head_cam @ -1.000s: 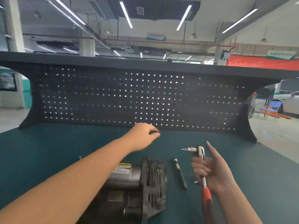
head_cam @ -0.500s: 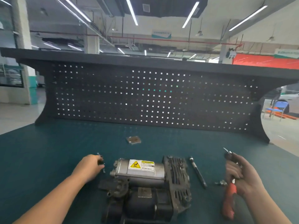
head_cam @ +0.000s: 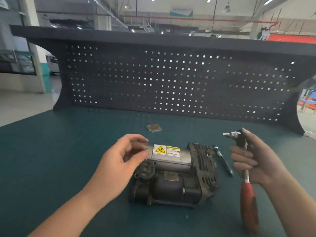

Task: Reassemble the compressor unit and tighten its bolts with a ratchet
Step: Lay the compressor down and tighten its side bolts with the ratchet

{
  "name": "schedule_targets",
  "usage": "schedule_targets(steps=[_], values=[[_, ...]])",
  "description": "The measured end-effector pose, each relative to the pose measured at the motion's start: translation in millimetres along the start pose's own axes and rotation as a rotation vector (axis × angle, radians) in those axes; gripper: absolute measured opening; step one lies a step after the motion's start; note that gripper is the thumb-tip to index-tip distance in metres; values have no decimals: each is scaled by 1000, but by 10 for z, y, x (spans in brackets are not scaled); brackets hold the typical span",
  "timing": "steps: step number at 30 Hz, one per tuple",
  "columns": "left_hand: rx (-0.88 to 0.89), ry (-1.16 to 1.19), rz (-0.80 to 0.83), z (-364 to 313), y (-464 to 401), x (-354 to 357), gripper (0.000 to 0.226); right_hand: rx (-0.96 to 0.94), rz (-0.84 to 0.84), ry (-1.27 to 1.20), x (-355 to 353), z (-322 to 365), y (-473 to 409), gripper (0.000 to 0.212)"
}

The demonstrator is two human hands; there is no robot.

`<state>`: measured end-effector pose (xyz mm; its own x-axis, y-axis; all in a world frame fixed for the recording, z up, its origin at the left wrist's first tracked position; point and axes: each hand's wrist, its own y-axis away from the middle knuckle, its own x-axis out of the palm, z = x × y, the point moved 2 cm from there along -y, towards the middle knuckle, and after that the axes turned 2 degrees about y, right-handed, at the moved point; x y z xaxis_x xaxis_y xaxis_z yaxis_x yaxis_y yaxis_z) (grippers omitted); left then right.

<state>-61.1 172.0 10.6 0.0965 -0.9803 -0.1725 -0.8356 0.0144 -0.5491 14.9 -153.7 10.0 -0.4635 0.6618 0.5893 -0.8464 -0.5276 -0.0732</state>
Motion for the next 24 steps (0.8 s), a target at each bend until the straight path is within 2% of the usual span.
schedule_targets(steps=[2,4,6,8,14,18,24], values=[[12,-48,-12,-20,140,28,37,-14,-155,50,14,-52,-4,37],[58,-99,-67,-14,209,-20,29,-24,-237,-17,-48,-78,-11,43],[108,-147,-108,-5,286,-67,17,-25,-284,-94,-123,-85,-9,34],[140,-190,-125,28,354,-74,16,-32,-317,-150,-187,-83,-9,22],[304,-410,-182,141,372,-55,8,-25,-346,-204,-303,-78,3,23],[350,-461,-173,174,392,-64,15,-50,-336,-199,-288,-22,36,23],[302,-403,-224,241,420,-34,16,-180,-322,-254,-229,178,223,27]])
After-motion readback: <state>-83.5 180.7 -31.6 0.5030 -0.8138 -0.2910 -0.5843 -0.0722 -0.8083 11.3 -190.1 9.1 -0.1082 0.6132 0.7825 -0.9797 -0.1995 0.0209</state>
